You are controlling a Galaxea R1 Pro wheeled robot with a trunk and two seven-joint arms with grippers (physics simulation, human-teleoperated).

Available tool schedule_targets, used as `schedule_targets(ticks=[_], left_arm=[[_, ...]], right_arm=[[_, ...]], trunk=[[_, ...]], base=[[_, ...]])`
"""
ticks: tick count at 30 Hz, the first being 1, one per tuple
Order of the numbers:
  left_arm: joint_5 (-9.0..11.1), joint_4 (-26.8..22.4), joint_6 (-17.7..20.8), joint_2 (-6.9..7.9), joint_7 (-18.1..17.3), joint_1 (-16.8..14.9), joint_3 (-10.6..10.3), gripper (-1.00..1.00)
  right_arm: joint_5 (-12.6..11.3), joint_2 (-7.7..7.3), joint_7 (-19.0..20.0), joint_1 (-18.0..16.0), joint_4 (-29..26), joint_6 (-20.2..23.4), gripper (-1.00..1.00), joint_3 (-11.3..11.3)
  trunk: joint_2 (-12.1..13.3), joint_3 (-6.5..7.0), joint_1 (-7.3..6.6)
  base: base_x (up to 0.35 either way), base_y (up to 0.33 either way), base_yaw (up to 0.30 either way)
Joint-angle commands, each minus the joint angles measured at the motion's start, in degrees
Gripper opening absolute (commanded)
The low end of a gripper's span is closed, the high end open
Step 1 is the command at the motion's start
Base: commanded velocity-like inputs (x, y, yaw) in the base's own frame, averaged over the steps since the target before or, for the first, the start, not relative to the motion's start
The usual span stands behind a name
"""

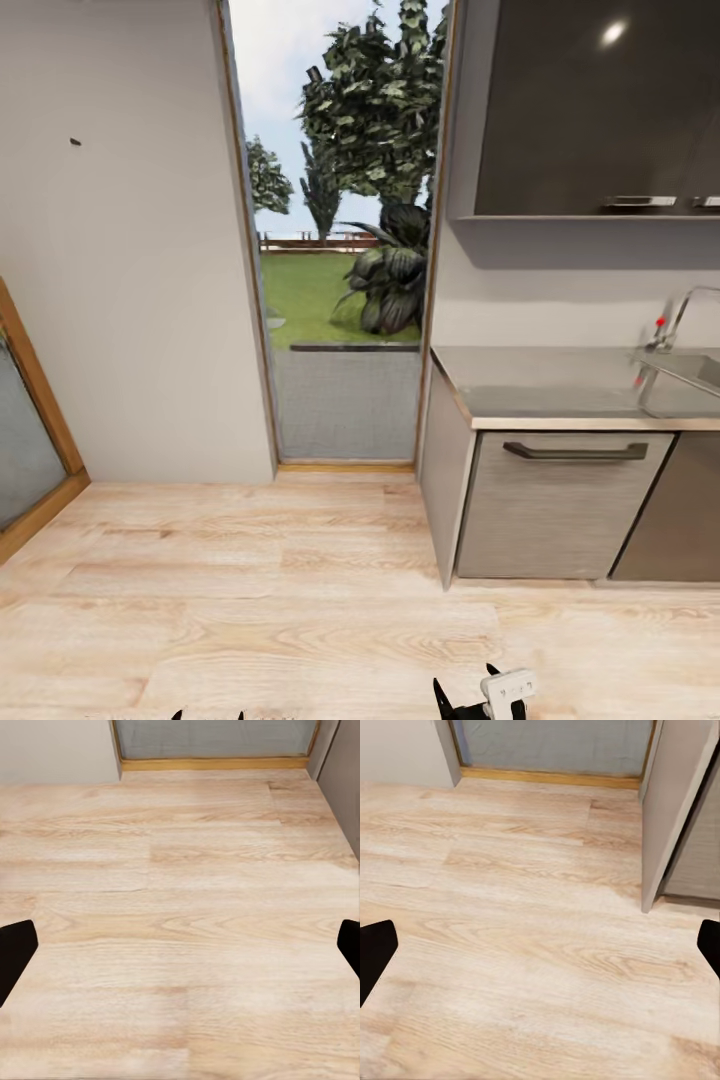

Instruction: Put the three can of soda from the living room inside the tash can in the kitchen.

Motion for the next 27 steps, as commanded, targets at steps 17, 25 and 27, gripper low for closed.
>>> schedule_targets(ticks=[17,25,27], left_arm=[[0.0,0.0,0.0,0.0,0.0,0.0,0.0,1.0],[0.0,0.0,0.0,0.0,0.0,0.0,0.0,1.0],[0.0,0.0,0.0,0.0,0.0,0.0,0.1,1.0]], right_arm=[[0.0,0.04,0.0,0.0,0.2,0.0,1.0,0.0],[-0.1,0.44,0.1,0.0,0.2,0.0,1.0,0.0],[-0.1,0.69,0.1,0.0,0.2,0.0,1.0,0.0]], trunk=[[0.0,0.0,0.0],[0.0,-0.06,0.0],[0.0,-0.14,0.0]], base=[[0.0,0.0,0.259],[0.0,0.0,0.159],[0.0,0.0,0.123]])
